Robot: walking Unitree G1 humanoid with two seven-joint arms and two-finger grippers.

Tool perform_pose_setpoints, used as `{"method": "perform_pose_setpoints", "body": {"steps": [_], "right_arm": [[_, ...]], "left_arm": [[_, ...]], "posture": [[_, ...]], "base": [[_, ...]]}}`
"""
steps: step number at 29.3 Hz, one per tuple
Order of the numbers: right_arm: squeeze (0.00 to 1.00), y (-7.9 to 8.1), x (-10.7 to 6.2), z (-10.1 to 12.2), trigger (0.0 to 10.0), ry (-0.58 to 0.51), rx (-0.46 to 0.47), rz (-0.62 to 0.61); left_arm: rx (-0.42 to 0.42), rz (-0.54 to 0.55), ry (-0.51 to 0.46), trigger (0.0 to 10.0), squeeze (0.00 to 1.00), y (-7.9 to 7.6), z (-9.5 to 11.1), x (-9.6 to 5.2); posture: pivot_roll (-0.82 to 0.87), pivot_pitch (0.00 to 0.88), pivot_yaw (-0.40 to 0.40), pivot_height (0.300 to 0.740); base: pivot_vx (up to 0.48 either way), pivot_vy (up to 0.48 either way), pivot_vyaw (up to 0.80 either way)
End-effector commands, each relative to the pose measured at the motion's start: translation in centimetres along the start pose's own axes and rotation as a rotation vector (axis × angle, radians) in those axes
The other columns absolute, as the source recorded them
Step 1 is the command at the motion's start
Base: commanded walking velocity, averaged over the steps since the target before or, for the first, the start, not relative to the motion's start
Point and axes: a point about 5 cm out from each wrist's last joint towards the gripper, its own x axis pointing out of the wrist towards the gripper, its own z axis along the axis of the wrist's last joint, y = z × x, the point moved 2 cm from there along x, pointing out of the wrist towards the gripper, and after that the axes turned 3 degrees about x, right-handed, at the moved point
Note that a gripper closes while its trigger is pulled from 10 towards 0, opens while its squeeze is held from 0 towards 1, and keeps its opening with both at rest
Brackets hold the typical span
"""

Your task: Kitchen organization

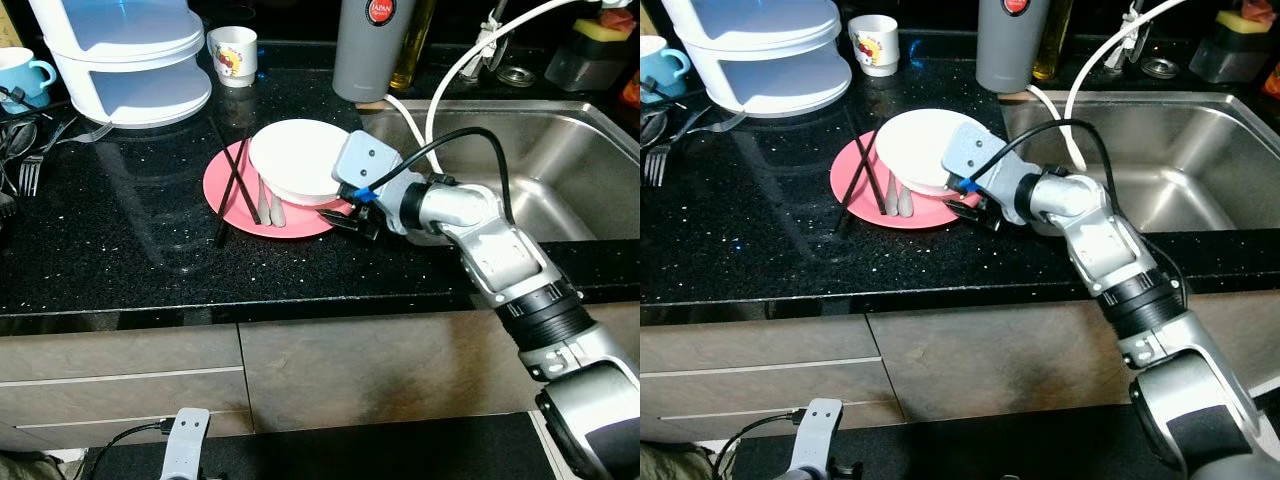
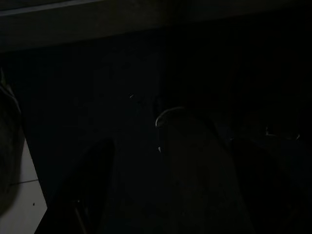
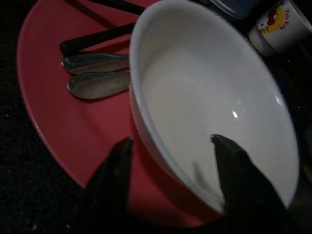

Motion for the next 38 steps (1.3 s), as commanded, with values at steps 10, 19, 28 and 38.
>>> {"method": "perform_pose_setpoints", "body": {"steps": [10, 19, 28, 38], "right_arm": [[0.00, 0.9, 0.4, -0.1, 0.0, 0.017, -0.030, 0.013], [0.00, 1.0, 0.8, 1.2, 0.0, -0.074, -0.015, -0.028], [0.00, 0.7, -0.2, 6.8, 0.0, -0.550, 0.293, -0.077], [0.00, 1.7, -4.1, 10.9, 0.0, -1.064, 0.718, 0.129]], "left_arm": [[0.003, -0.005, 0.027, 10.0, 0.00, 0.0, -0.8, -0.1], [0.003, -0.004, 0.026, 10.0, 0.00, 0.0, -0.8, -0.1], [0.004, -0.004, 0.026, 10.0, 0.00, 0.0, -0.7, -0.1], [-0.005, -0.003, 0.016, 10.0, 0.00, 0.0, -0.6, -0.1]], "posture": [[0.05, 0.117, -0.028, 0.740], [0.05, 0.116, -0.026, 0.740], [0.05, 0.117, -0.027, 0.740], [0.05, 0.115, -0.028, 0.740]], "base": [[0.000, 0.000, 0.00], [0.000, 0.000, 0.00], [0.000, 0.000, 0.00], [0.000, 0.000, 0.00]]}}
